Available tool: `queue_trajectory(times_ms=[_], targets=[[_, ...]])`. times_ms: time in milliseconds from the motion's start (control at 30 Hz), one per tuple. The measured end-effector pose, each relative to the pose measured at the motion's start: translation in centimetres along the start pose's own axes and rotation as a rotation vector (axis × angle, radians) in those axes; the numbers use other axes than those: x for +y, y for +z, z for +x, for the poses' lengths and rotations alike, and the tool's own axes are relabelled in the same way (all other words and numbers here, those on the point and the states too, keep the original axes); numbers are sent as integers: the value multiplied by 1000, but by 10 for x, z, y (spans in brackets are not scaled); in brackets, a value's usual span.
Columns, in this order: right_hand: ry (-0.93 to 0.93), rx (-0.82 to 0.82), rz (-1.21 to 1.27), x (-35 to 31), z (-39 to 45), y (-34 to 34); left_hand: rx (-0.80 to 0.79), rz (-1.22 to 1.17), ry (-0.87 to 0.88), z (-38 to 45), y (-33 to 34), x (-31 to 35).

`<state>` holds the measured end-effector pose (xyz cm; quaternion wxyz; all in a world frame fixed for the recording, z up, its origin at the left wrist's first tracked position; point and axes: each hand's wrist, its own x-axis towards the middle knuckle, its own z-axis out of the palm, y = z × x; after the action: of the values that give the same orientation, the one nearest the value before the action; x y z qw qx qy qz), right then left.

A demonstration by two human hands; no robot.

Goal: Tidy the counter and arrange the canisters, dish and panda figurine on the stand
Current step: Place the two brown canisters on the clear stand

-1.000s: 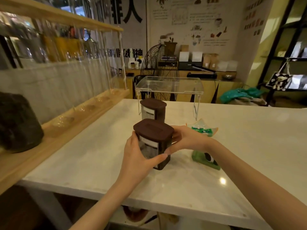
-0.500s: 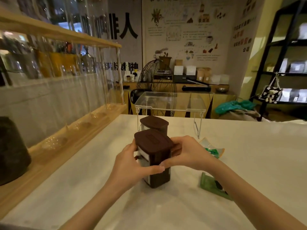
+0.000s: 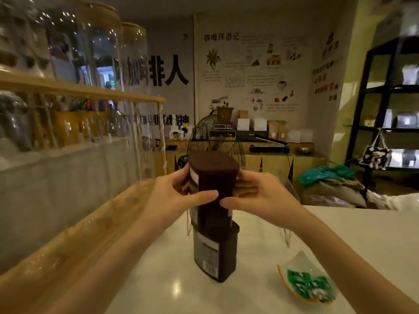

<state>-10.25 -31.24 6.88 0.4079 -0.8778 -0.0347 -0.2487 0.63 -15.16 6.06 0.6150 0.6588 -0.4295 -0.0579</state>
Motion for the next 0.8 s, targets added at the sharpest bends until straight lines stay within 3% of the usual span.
queue_trajectory(times_ms=[300,533,800], targets=[[19,180,-82,35,84,-19,-8,45,120,102,-11,-17],[124,208,-155,89,141,-5,77,193,39,166,-18,-75],[212,271,-220,139,176,20,26,30,-11,198,-16,-130]])
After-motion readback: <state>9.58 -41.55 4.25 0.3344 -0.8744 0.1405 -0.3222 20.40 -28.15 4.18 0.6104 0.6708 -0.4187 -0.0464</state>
